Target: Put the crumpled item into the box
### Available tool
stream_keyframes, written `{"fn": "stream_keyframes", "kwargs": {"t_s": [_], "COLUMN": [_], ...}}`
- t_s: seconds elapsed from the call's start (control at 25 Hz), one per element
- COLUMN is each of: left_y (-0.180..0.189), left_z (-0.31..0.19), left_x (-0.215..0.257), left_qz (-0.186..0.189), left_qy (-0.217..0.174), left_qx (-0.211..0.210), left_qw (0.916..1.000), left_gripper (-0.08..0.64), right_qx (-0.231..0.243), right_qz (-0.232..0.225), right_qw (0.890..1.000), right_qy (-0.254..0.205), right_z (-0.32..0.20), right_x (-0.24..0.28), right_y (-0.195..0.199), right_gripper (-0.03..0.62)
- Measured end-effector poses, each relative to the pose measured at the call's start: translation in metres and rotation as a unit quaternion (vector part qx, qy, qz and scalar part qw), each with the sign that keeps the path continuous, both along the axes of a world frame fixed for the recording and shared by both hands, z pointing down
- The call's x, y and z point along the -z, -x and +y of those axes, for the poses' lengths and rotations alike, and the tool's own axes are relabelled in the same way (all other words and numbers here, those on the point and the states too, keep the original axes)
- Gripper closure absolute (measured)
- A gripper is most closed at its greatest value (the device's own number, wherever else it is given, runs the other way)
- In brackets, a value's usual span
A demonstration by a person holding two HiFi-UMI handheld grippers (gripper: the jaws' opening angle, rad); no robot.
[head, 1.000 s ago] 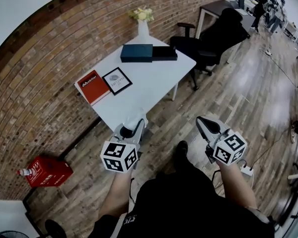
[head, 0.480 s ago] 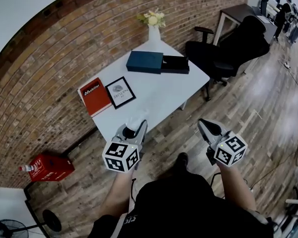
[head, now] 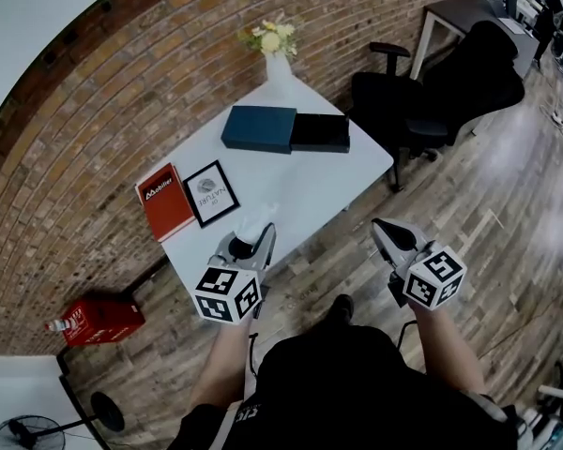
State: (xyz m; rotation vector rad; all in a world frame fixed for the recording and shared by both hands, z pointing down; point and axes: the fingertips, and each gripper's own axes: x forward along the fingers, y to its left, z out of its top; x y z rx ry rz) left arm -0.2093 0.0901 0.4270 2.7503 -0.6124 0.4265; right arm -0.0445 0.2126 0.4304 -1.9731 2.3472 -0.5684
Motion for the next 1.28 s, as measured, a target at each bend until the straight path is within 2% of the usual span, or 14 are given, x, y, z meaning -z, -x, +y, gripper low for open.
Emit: {"fn": "stream_keyframes", "kwargs": {"t_s": [0.36, 0.76, 1.04, 1.28], "left_y": [-0.061, -0.091, -0.112, -0.137], "left_z": [-0.004, -0.021, -0.071, -0.123], "left_x": [0.003, 0.004, -0.012, -0.007], "left_qz": [0.000, 0.008, 0.012, 0.023], "left_qy": [-0.008, -0.011, 0.007, 0.005], "left_qx": [-0.002, -0.005, 0.004, 0.004], "left_qw": [1.0000, 0.9999, 0.9999, 0.9997], "left_gripper": [0.477, 0.476, 0.476, 0.476], "right_qx": [-0.005, -0.002, 0.006, 0.013], "right_qz": [-0.001, 0.003, 0.011, 0.026], "right_qw": [1.000, 1.000, 1.000, 0.999], "right_qy": [0.000, 0.001, 0.013, 0.019], "right_z": [0.002, -0.012, -0.059, -0.113], "right_x": [-0.005, -0.004, -0.010, 0.002], "right_y": [-0.065, -0.089, -0.108, -0.132], "right_gripper": [0.592, 0.592, 0.592, 0.592]}}
